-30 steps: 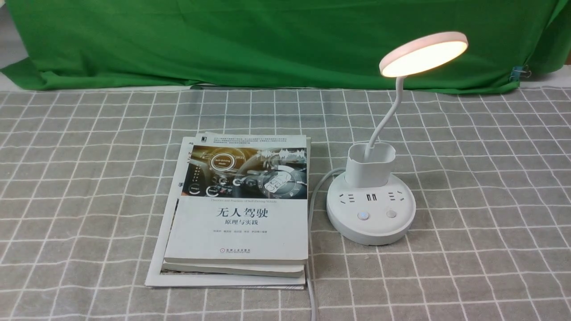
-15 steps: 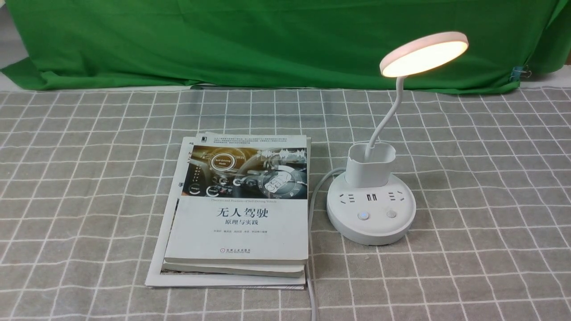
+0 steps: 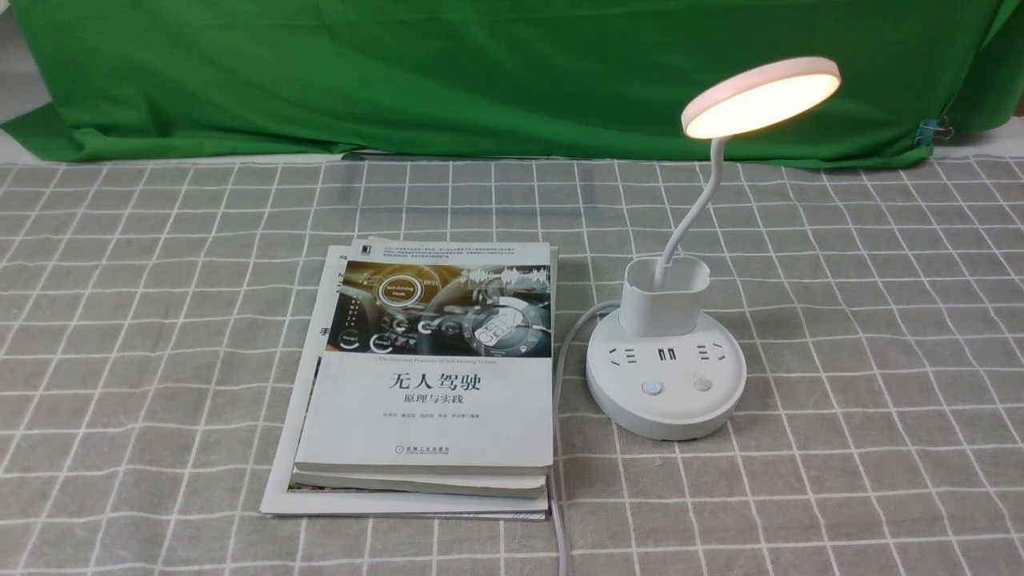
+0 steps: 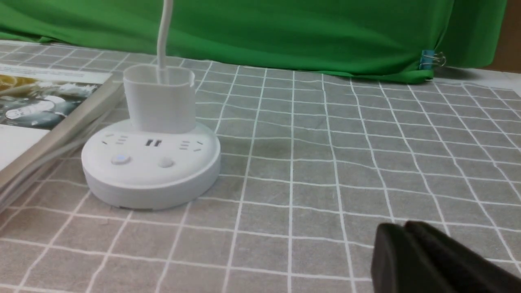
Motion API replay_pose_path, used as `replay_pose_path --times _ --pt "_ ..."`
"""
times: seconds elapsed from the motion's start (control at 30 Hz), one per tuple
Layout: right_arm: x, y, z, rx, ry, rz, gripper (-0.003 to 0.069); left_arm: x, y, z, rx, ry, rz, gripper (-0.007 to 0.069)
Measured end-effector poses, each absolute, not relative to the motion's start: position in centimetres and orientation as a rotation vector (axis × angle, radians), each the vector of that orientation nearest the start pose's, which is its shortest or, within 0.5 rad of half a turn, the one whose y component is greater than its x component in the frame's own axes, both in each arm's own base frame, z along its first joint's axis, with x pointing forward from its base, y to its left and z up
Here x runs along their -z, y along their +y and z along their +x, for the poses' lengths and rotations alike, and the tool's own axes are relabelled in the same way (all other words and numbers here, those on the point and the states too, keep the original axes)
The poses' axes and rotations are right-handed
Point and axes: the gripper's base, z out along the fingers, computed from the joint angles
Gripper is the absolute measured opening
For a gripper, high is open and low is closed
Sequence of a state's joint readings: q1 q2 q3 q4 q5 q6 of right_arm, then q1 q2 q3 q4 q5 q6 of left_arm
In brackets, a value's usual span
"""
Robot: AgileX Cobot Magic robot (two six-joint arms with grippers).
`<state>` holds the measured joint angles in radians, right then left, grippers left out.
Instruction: Turn on the desk lamp on the grey coffee tablecloth with your hand.
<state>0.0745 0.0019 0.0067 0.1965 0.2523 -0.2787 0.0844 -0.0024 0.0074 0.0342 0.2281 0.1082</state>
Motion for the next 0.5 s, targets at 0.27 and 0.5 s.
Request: replay_pose_path --times 0.27,0.5 --pt "-18.83 0.86 5.50 -0.032 1.731 -0.178 0.0090 -19.01 0.54 5.54 -0.175 1.719 0.044 0.0019" --pt "-18.83 0.86 5.50 -0.032 1.731 -0.177 0.0099 -19.01 0.54 5.54 -0.175 1.719 0.044 0.0019"
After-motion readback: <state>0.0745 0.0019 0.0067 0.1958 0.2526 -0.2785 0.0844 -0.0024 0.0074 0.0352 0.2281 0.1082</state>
